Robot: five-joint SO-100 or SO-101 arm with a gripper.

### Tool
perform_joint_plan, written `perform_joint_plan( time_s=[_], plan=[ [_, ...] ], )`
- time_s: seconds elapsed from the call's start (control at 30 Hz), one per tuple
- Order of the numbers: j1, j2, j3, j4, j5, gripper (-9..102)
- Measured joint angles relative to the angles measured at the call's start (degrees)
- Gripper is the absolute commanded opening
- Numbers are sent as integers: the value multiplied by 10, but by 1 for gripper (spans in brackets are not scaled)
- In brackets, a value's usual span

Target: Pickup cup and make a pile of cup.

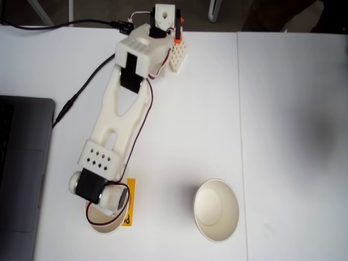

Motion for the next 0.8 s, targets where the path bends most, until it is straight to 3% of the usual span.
perform_joint_plan(
  time_s=[0.17, 0.8],
  plan=[
    [-4, 0, 0, 0, 0, -8],
    [-6, 47, -5, 0, 0, -7]
  ],
)
